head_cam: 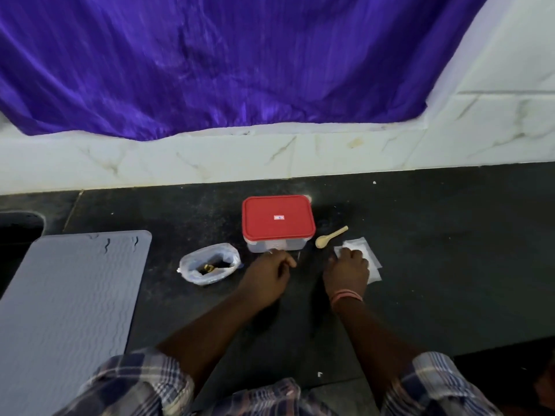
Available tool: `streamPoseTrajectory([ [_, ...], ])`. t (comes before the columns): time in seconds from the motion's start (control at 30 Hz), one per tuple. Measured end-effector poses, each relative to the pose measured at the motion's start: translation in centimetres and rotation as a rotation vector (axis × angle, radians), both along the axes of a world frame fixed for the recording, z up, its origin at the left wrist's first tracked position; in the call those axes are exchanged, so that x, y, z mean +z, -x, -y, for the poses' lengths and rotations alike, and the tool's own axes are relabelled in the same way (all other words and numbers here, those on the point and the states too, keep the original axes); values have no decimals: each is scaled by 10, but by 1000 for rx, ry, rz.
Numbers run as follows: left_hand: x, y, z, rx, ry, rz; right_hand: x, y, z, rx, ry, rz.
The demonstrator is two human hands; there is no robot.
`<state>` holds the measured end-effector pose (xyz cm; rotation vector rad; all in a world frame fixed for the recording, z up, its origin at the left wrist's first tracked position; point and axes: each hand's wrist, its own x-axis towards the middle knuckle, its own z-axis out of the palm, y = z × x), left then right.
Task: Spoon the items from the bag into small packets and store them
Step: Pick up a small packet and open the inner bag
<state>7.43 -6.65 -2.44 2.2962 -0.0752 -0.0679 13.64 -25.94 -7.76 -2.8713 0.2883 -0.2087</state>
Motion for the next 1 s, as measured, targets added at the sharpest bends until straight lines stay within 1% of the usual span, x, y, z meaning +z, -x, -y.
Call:
streamPoseTrajectory([
  [0.07,-4,-9,18,-95,24,-168,-7,3,27,-7,65,-141],
  [0.13,-7,-16,32,-139,28,-282,-10,3,45,43,85,-242],
  [0.2,-9,-19,43,-151,32,-368,-8,1,54,59,63,-294],
  [0.27,-12,-19,51,-132,58,-438,-6,-1,57,27,11,-313],
  [0.33,-13,-18,57,-98,68,-478,-6,-2,59,-12,-54,-260],
  [0.4,-14,-18,63,-43,91,-507,-4,4,58,-46,-166,-113],
  [0.47,-15,-19,69,29,154,-528,3,12,55,-104,-181,18],
  [0.53,-13,-23,76,129,281,-548,10,19,55,-143,-155,103],
  [0.63,-4,-31,86,264,522,-570,10,27,58,-10,-159,172],
  [0.7,1,-36,91,292,689,-615,6,34,63,41,-156,127],
  [0.73,4,-38,93,298,753,-647,5,36,67,53,-144,62],
  [0.8,4,-38,98,315,821,-708,-1,37,78,87,-71,-74],
  [0.83,4,-37,100,317,829,-738,-3,35,84,96,-43,-136],
  [0.9,1,-31,101,306,808,-792,-3,31,89,64,-84,-189],
  [1.0,-1,-23,97,317,793,-842,-3,24,84,15,-230,-145],
])
